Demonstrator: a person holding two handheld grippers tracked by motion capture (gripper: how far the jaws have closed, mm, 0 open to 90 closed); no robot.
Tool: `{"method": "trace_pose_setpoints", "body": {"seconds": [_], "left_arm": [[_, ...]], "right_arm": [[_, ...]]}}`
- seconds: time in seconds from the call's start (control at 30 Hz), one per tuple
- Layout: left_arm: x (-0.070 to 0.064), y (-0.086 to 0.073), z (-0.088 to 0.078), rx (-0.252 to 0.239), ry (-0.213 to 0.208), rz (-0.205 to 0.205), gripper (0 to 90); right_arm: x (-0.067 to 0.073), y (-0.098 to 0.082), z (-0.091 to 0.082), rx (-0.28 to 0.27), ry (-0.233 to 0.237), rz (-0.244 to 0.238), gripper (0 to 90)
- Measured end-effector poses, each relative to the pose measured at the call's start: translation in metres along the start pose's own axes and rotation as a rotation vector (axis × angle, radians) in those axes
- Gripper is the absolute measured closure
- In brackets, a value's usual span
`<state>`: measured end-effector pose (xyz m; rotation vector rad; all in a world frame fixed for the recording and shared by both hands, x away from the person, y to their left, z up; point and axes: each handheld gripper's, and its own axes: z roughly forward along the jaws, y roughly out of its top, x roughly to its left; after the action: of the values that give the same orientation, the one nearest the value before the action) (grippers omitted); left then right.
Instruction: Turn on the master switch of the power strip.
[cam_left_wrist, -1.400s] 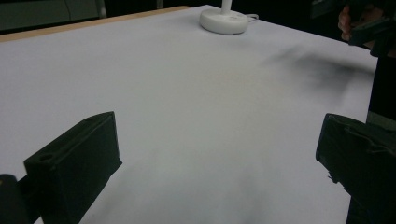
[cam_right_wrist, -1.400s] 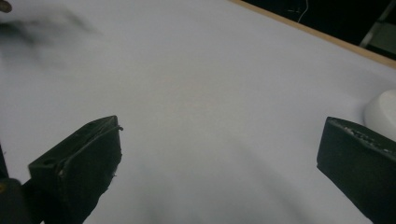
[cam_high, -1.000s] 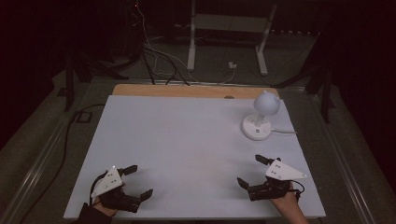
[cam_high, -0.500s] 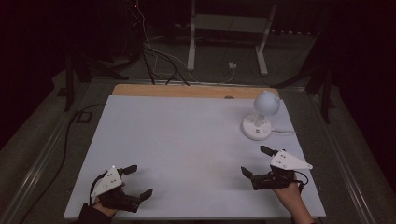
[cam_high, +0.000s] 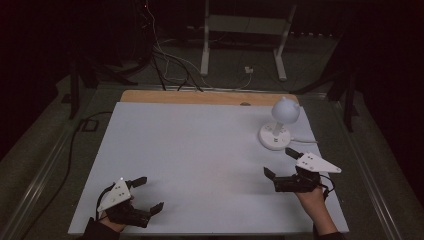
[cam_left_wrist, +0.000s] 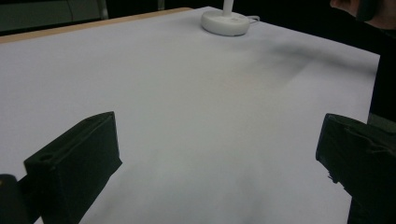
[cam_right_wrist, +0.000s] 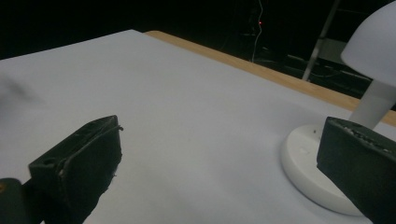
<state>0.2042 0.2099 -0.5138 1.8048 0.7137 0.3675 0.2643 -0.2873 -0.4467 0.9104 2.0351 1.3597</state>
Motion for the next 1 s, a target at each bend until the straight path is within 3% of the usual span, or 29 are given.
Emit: {"method": "trace_pose_setpoints", "body": {"seconds": [0.53, 1.0], "left_arm": [[0.0, 0.0, 0.0, 0.001, 0.001, 0.001, 0.2], [-0.001, 0.0, 0.0, 0.002, 0.001, 0.0, 0.2]], "right_arm": [[-0.034, 0.007, 0.004, -0.02, -0.069, 0.051, 0.0], [-0.055, 0.003, 0.02, 0.008, -0.113, 0.079, 0.0]]}}
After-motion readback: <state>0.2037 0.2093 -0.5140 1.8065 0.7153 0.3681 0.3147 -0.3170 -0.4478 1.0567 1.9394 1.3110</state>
